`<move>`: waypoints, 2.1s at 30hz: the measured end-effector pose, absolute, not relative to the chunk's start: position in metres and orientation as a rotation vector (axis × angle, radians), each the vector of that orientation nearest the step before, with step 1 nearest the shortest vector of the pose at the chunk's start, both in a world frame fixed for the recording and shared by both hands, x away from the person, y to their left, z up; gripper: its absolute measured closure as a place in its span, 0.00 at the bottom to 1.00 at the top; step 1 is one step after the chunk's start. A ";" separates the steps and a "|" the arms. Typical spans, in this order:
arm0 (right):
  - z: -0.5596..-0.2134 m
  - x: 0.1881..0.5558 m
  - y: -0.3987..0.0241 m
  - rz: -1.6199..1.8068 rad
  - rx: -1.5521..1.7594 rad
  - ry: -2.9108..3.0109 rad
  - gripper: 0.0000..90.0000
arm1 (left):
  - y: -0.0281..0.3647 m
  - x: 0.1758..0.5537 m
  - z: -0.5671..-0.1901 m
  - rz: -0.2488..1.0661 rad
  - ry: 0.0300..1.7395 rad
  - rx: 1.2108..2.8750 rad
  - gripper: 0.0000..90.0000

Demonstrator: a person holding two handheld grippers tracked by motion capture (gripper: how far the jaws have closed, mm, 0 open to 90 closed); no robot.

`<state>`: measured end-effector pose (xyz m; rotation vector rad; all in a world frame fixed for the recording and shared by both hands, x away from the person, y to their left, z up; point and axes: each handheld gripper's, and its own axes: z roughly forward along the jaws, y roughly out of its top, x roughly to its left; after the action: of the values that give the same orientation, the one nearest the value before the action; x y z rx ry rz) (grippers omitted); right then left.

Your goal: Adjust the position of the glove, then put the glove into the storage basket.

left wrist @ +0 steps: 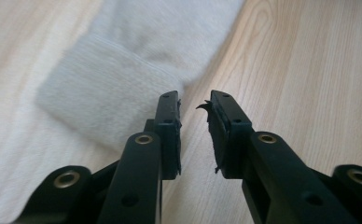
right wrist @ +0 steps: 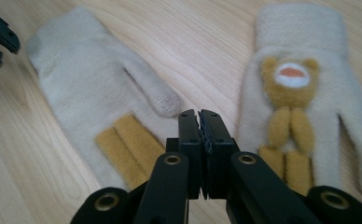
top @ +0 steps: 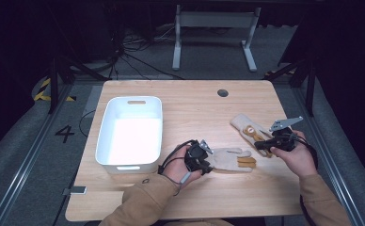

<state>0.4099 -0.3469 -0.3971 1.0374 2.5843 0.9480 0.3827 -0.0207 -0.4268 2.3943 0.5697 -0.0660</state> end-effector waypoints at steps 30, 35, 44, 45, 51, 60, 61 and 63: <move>-0.409 0.427 -0.364 1.066 1.154 2.289 0.55 | 0.029 0.401 -0.414 0.129 0.862 2.236 0.53; -0.422 0.442 -0.361 1.002 1.181 2.292 0.50 | 0.032 0.396 -0.414 0.133 0.863 2.236 0.51; -0.437 0.453 -0.361 0.938 1.217 2.311 0.49 | 0.033 0.391 -0.413 0.133 0.853 2.238 0.50; -0.438 0.454 -0.360 0.935 1.216 2.315 0.49 | 0.032 0.390 -0.413 0.131 0.853 2.236 0.49; -0.445 0.457 -0.357 0.890 1.235 2.322 0.49 | 0.031 0.389 -0.414 0.120 0.841 2.255 0.49; -0.450 0.458 -0.356 0.872 1.305 2.290 0.65 | 0.031 0.389 -0.413 0.120 0.838 2.261 0.49; -0.450 0.458 -0.356 0.867 1.306 2.284 0.68 | 0.031 0.389 -0.413 0.120 0.839 2.260 0.49; -0.448 0.457 -0.356 0.851 1.324 2.290 0.73 | 0.030 0.388 -0.413 0.120 0.840 2.262 0.49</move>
<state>0.4574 -0.3560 -0.4482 1.3239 2.2899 0.8509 0.3884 0.0303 -0.4133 2.2616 0.8402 0.1197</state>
